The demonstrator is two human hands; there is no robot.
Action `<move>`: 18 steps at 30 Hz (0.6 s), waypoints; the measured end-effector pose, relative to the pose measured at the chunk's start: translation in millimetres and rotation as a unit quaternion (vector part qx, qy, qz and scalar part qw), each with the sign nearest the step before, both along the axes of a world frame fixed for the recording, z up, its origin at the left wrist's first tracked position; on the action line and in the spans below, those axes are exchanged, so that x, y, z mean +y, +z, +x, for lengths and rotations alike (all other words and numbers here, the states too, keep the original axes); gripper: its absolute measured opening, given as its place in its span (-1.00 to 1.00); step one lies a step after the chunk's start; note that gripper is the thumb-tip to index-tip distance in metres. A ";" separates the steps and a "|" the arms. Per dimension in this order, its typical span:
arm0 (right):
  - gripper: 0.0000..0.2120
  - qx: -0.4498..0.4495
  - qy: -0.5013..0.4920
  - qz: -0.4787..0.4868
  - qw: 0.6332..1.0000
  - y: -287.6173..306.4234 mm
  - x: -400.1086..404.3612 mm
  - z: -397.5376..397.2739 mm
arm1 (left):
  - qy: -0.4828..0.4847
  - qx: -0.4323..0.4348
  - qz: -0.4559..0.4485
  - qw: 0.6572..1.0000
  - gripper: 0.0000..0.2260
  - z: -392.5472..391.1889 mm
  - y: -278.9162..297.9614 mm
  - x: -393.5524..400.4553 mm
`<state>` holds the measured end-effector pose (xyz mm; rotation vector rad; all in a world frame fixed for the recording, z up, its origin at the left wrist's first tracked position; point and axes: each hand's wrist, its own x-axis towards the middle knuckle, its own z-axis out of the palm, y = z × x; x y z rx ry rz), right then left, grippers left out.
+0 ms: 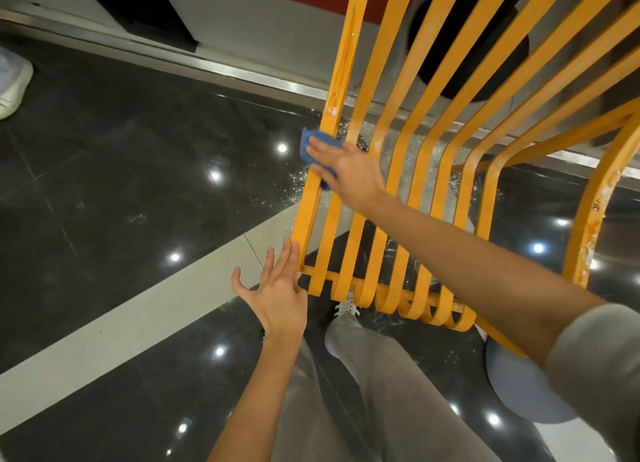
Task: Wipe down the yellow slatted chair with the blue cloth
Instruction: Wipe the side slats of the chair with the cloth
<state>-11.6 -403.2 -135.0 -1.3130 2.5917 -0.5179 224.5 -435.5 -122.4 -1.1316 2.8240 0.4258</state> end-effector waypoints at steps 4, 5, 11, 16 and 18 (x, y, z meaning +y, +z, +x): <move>-0.71 -0.161 -0.056 -0.080 0.982 8.0 17.2 17.8 | -0.007 0.001 -0.002 1.000 -0.49 0.8 0.2 -2.0; -0.74 -0.184 -0.107 -0.124 0.969 15.0 14.4 13.3 | -0.009 0.002 -0.001 1.000 -0.48 1.1 0.1 -2.5; -0.53 -0.092 -0.110 -0.212 0.967 35.4 -6.8 6.9 | -0.008 -0.002 0.005 1.000 -0.46 3.7 -1.9 0.3; -0.46 0.052 0.037 -0.039 0.997 -11.5 9.1 14.7 | -0.010 0.007 0.000 1.000 -0.47 6.6 -3.3 -0.3; -0.48 0.046 0.046 -0.062 0.996 -16.5 9.9 15.9 | -0.010 0.011 -0.001 1.000 -0.48 7.2 -5.0 -1.5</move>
